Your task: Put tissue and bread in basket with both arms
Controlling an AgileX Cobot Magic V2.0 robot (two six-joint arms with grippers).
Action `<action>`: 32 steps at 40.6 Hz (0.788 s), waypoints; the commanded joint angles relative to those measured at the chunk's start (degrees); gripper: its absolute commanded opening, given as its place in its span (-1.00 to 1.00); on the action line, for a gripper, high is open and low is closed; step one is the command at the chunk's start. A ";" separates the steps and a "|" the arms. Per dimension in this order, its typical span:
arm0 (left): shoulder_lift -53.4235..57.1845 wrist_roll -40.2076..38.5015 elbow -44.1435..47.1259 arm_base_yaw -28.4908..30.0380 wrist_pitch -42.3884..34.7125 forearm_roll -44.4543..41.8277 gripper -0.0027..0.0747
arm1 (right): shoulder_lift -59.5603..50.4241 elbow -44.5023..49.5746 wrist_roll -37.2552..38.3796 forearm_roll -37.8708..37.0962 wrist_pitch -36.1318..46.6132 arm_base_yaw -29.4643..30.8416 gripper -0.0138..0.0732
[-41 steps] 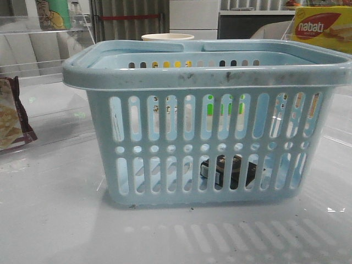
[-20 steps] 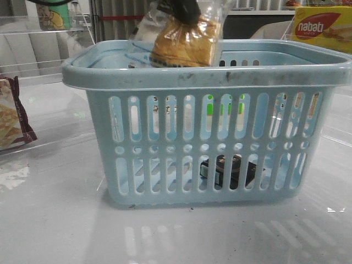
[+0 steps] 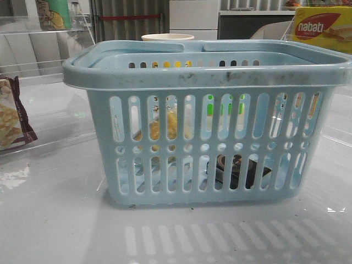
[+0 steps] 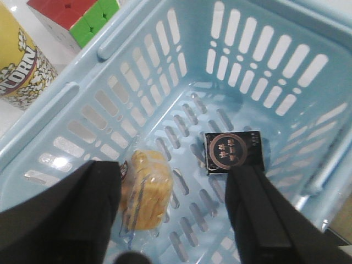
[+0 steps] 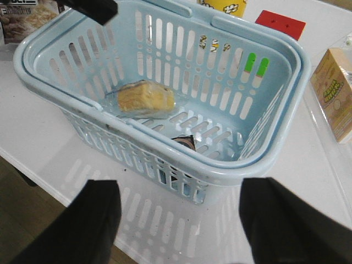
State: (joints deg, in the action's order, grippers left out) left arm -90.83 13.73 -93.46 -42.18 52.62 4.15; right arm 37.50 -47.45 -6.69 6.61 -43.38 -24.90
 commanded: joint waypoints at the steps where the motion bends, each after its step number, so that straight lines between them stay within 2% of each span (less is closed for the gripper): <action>1: 7.34 -0.21 0.34 -0.40 -1.74 2.06 0.30 | -0.02 -1.47 -0.32 0.36 4.26 0.00 0.61; 11: 21.91 -0.67 13.94 -0.40 -1.95 2.06 0.30 | -0.02 -1.47 -0.32 0.36 4.40 0.00 0.61; 24: 41.72 -12.31 35.39 -0.40 -2.68 -6.68 0.30 | -0.02 -1.47 -0.32 0.18 3.38 0.00 0.61; 32: 52.11 -12.60 44.99 -0.40 -2.68 -7.00 0.30 | -0.02 -1.47 -0.32 -2.88 0.22 0.00 0.61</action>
State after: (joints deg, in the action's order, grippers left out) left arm -41.70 2.01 -49.62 -42.18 53.52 -2.58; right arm 37.50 -47.45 -6.69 5.08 -45.69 -24.90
